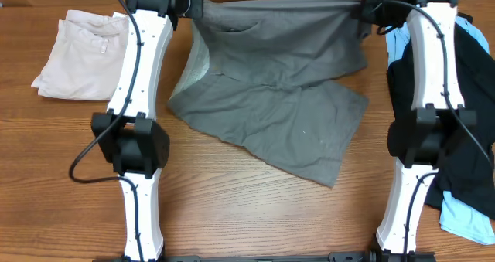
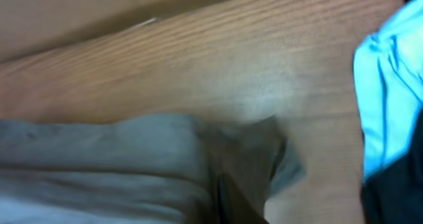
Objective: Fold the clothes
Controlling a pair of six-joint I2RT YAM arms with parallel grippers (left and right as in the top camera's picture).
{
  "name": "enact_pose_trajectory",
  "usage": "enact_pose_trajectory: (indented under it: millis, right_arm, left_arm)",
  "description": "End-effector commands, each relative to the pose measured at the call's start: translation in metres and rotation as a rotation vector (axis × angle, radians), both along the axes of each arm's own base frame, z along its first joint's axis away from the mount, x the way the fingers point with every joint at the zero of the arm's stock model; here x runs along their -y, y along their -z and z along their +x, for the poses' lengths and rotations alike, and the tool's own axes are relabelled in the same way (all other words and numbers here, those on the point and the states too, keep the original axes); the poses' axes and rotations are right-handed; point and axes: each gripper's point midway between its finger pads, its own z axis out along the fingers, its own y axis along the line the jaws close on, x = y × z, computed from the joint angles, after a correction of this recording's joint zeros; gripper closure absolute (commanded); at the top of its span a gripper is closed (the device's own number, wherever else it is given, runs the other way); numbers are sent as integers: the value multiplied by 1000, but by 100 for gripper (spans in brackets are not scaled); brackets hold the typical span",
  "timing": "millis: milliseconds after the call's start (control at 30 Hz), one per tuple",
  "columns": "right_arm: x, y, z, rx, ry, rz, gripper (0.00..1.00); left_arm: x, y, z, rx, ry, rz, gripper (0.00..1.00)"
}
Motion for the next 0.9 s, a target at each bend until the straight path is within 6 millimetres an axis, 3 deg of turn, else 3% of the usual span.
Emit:
enact_pose_trajectory:
  millis: [0, 67, 167, 433, 533, 600, 733, 867]
  right_arm:
    - [29, -3, 10, 41, 74, -36, 87]
    - [29, -4, 11, 43, 74, -36, 87]
    - [24, -7, 3, 22, 57, -7, 94]
    - [3, -27, -50, -131, 11, 91, 96]
    - [5, -25, -57, -158, 15, 80, 96]
    - [6, -23, -57, -165, 19, 74, 96]
    - [6, -22, -56, -161, 19, 74, 96]
    - [6, -22, -56, -162, 19, 73, 96]
  left_arm:
    - [-50, -5, 15, 63, -143, 124, 80]
    - [-50, -8, 19, 84, -146, 121, 82]
    - [-50, -10, 18, 85, -145, 120, 96]
    - [-50, -8, -14, -35, -124, 133, 96]
    - [-29, -1, -21, -77, -33, 48, 96]
    - [-5, 5, -27, -110, 98, -26, 86]
    - [20, 21, -50, -221, 205, -137, 51]
    - [30, 39, -87, -390, 237, -205, 37]
